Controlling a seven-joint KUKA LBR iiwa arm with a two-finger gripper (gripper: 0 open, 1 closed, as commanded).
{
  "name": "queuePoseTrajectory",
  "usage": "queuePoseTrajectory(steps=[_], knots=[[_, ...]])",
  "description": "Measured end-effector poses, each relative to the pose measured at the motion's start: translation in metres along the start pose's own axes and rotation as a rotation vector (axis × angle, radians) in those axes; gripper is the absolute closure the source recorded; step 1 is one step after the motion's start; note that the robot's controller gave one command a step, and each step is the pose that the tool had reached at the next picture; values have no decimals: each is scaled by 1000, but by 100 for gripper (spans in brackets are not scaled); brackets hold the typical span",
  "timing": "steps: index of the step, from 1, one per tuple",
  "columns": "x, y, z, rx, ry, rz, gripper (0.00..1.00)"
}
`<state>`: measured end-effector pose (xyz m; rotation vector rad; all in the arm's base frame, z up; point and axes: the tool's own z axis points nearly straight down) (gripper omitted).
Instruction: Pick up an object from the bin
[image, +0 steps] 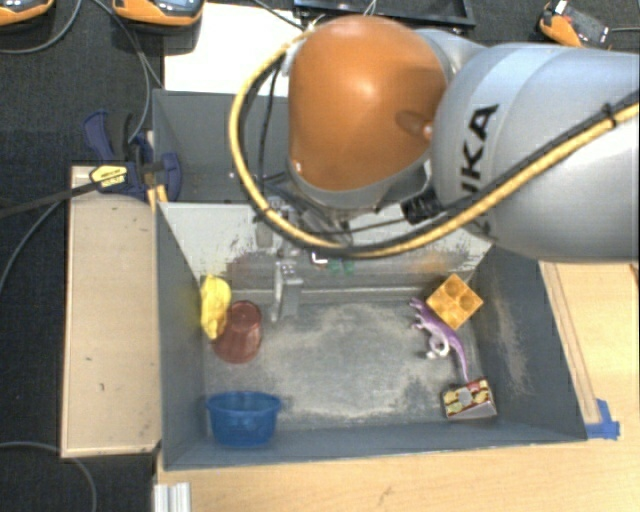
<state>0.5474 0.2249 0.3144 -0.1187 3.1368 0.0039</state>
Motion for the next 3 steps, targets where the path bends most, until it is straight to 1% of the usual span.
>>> queuePoseTrajectory(steps=[1,2,3], knots=[[-13,7,13,-2,-15,-54,0],[31,13,95,-1,-4,-190,0],[42,14,114,-1,-2,-207,0]])
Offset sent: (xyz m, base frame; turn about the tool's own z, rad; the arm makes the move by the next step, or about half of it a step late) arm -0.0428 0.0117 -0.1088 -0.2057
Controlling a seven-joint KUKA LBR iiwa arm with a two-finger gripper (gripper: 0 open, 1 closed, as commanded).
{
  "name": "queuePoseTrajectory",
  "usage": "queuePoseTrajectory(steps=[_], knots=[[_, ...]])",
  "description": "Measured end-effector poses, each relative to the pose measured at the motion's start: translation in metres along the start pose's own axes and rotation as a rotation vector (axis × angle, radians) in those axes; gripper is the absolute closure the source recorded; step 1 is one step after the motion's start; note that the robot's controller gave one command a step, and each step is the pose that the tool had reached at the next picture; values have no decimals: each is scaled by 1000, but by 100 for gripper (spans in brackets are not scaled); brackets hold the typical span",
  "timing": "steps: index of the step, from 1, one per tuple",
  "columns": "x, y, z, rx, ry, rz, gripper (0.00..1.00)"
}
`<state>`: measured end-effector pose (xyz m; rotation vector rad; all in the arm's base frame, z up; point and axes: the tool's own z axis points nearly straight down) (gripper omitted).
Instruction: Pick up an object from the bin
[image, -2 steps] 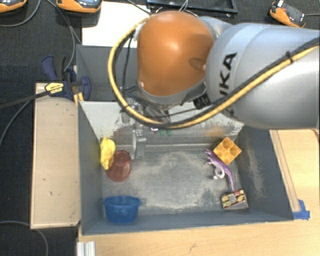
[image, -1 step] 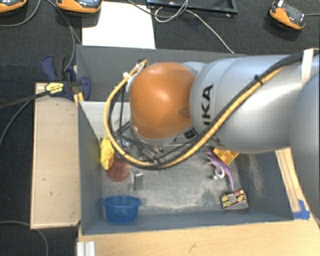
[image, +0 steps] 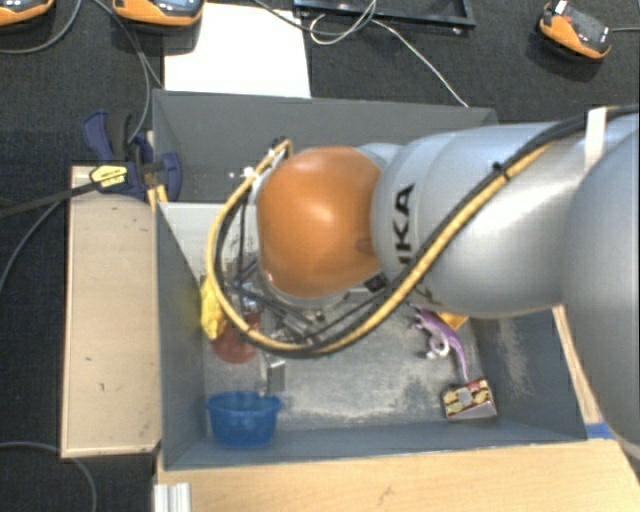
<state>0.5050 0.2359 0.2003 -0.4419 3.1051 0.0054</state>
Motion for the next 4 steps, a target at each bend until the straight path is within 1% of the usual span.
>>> queuePoseTrajectory(steps=[1,2,3,4], knots=[[-9,0,-23,1,8,-17,0],[-32,-4,-72,-1,-6,10,0],[-32,5,-38,0,-6,-95,0],[25,-4,36,-2,-7,-193,0]])
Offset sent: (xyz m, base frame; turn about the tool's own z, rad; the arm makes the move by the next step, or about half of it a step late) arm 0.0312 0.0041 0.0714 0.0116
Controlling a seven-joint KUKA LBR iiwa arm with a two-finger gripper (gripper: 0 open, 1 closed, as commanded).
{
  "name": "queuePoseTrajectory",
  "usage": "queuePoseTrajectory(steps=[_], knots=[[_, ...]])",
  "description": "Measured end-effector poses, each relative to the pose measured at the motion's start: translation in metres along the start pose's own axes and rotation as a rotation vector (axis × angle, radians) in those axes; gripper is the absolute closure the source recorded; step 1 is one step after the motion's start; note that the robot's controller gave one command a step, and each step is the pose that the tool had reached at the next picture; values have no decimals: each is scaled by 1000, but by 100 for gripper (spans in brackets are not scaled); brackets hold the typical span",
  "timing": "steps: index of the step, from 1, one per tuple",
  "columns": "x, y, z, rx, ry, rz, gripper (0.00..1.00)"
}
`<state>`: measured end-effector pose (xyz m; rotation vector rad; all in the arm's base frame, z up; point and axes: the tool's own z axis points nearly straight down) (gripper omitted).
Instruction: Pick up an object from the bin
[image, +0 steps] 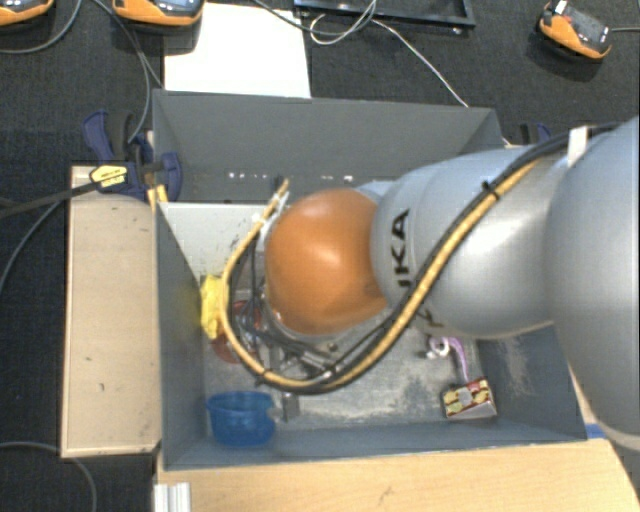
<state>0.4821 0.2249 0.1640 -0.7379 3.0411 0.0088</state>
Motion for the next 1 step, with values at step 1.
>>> queuePoseTrajectory(steps=[1], knots=[[-1,-36,65,1,0,27,100]])
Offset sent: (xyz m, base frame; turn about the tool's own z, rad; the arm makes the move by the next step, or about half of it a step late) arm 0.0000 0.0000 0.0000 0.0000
